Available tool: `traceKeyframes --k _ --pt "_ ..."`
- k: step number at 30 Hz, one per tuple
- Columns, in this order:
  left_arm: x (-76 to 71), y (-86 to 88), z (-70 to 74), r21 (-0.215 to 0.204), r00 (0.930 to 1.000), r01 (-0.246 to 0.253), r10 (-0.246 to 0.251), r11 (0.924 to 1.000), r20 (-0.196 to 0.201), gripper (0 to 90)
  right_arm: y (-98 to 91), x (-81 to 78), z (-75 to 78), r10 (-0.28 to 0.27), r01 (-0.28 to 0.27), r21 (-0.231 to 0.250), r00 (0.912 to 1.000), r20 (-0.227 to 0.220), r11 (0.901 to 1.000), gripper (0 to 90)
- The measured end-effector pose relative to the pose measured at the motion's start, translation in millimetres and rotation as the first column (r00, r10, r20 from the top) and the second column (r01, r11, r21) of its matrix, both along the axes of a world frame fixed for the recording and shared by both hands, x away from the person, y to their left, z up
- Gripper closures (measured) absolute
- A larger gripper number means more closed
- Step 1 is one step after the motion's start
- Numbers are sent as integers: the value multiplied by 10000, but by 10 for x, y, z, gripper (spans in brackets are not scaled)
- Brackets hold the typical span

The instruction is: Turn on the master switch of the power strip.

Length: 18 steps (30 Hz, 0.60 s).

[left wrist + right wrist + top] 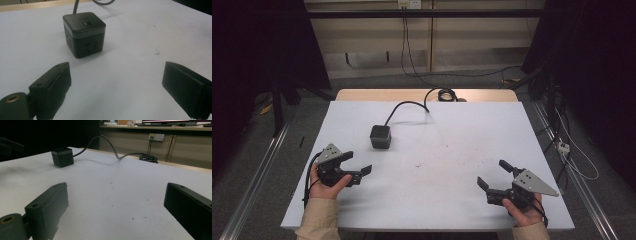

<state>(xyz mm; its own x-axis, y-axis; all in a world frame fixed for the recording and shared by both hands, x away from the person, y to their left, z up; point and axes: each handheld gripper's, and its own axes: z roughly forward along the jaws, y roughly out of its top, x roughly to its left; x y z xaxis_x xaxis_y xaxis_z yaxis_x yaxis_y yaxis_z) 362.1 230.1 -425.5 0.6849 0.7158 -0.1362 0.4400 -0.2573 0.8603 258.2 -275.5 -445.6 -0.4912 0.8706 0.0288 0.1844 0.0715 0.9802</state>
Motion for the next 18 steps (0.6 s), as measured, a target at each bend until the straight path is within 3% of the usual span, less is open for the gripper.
traceKeyframes --k 18 --pt "-66 98 -47 -144 9999 -163 164 9998 47 79 5 -2 2 37 -37 -28 10000 -16 10000 47"
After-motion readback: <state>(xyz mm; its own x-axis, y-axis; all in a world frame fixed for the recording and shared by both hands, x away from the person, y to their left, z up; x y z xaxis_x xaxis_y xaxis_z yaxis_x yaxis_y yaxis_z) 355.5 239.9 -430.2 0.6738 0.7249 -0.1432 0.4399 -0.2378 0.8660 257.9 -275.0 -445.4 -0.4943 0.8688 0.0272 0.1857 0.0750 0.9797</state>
